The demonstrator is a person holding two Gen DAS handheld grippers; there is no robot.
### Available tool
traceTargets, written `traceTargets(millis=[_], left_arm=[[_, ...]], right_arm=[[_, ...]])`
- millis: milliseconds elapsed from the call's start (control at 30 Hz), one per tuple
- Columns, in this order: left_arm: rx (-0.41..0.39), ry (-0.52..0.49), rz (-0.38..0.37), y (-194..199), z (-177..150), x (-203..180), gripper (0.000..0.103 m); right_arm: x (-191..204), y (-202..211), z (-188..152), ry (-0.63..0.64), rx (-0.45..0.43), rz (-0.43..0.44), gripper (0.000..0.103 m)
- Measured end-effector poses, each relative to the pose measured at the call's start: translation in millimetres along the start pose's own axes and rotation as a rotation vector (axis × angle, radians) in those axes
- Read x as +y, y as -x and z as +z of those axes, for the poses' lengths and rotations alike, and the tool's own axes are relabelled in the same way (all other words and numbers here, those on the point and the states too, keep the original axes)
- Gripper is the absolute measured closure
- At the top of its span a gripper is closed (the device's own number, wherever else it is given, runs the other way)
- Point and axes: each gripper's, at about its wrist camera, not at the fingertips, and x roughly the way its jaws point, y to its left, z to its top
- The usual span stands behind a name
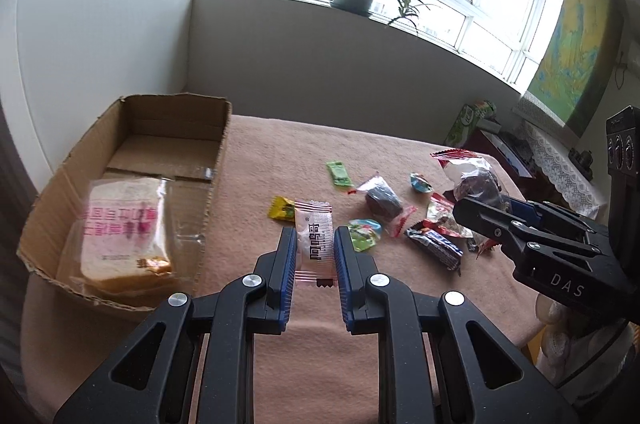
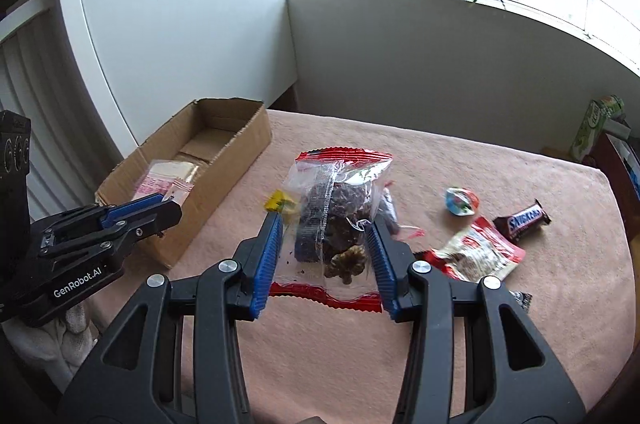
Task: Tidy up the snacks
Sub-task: 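Carry both snacks into the cardboard box and open both tools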
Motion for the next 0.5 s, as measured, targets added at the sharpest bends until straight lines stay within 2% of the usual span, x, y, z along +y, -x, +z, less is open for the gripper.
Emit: traceTargets(millis=[267,500], left_arm=[[-0.033,0.062,0.097,13.2,13.8,60.7,0.086],[-0.031,0.123,0.154,7.2,29.8,105.3,0.086]], right_arm=[[53.2,-37.7,43.0,0.062,-0.001,0.082,0.058],[86.4,-80.8,68.6,0.091,0.024,0.136,0.058]])
